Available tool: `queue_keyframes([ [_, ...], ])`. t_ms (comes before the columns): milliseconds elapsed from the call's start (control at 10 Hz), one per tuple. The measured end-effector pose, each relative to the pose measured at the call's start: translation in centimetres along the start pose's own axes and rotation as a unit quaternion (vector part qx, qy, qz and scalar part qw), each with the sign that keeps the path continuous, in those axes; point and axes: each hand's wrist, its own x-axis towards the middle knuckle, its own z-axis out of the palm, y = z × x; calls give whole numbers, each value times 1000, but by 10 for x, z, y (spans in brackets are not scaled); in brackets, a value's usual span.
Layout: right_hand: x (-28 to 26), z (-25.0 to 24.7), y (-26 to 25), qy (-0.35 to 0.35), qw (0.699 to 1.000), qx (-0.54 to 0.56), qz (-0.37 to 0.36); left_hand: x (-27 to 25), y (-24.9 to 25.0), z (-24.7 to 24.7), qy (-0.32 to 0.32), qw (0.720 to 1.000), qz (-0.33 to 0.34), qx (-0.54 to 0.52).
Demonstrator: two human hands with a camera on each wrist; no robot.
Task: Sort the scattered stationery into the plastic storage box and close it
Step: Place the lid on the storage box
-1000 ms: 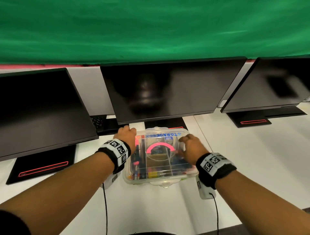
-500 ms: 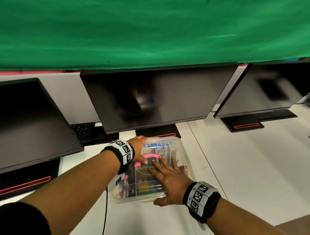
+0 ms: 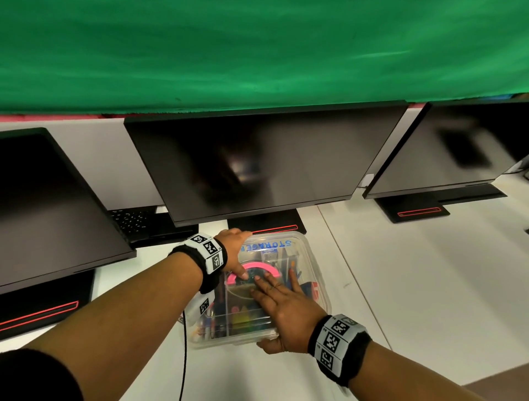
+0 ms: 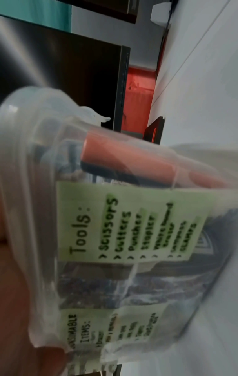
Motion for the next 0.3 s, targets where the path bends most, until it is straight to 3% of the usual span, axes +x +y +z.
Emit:
queue_keyframes([
  [200,0,-9,1,19,998,51,6,-29,-1,5,32,999,-7,11],
  [300,-12,-15,-1,71,980,186,23,-71,-9,12,48,998,4,-32],
])
